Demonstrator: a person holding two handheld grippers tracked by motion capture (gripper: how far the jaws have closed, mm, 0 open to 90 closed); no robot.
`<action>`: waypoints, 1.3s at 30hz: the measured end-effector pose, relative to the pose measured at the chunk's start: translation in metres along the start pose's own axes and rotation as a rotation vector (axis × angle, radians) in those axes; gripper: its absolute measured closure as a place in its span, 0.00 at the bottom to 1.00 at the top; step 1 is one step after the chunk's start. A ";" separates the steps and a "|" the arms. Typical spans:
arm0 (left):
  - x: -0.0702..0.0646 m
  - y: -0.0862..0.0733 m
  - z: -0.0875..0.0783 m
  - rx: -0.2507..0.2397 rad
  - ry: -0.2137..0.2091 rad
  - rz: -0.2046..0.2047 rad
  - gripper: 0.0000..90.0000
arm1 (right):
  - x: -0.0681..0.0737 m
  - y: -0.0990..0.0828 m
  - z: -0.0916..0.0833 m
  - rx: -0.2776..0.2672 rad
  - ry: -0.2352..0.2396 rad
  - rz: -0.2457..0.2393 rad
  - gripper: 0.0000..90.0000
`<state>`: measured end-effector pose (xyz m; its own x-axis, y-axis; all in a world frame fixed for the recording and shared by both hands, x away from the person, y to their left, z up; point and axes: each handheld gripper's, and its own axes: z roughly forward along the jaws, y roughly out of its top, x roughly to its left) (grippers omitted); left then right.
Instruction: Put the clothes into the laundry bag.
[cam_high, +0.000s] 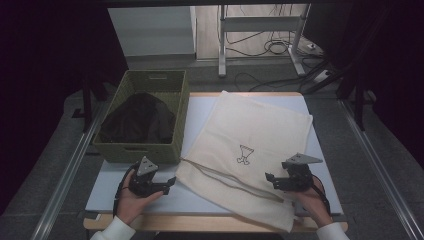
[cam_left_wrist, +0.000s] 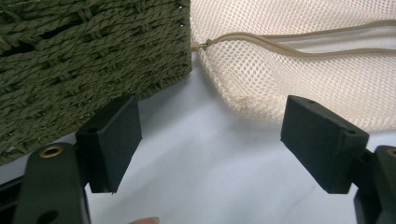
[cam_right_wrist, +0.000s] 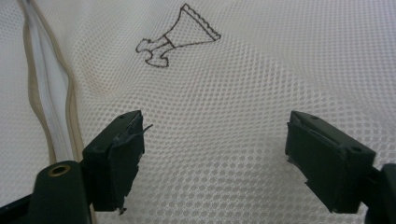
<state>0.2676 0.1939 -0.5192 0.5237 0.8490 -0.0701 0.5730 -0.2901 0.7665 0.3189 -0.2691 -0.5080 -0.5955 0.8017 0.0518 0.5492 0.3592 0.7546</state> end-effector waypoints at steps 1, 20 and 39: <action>0.000 0.001 0.001 -0.006 -0.002 0.005 0.22 | 0.000 -0.001 0.001 0.009 -0.002 -0.009 0.22; -0.003 -0.006 -0.002 0.004 -0.033 -0.010 0.28 | -0.005 0.003 -0.006 0.039 -0.031 -0.016 0.25; -0.002 -0.003 0.002 0.002 -0.033 0.005 0.28 | 0.003 0.014 -0.011 0.050 0.025 -0.033 0.36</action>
<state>0.2662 0.1923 -0.5230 0.5469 0.8326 -0.0876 0.5717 -0.2950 0.7656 0.3179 -0.2667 -0.4905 -0.6284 0.7766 0.0442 0.5567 0.4093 0.7229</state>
